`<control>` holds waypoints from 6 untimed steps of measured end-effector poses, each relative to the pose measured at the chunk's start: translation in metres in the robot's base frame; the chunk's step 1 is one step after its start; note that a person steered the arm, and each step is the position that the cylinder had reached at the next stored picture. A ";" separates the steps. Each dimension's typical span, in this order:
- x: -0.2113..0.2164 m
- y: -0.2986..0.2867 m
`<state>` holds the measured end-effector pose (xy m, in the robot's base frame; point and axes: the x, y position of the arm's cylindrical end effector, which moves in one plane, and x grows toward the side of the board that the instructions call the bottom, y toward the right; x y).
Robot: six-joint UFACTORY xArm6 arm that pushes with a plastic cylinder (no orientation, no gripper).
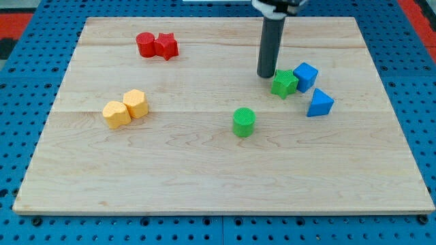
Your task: Push the green blocks towards the bottom center of the board
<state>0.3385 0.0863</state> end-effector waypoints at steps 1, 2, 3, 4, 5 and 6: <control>0.003 0.047; 0.042 0.056; 0.057 0.006; 0.088 -0.023; 0.121 -0.052; 0.149 -0.030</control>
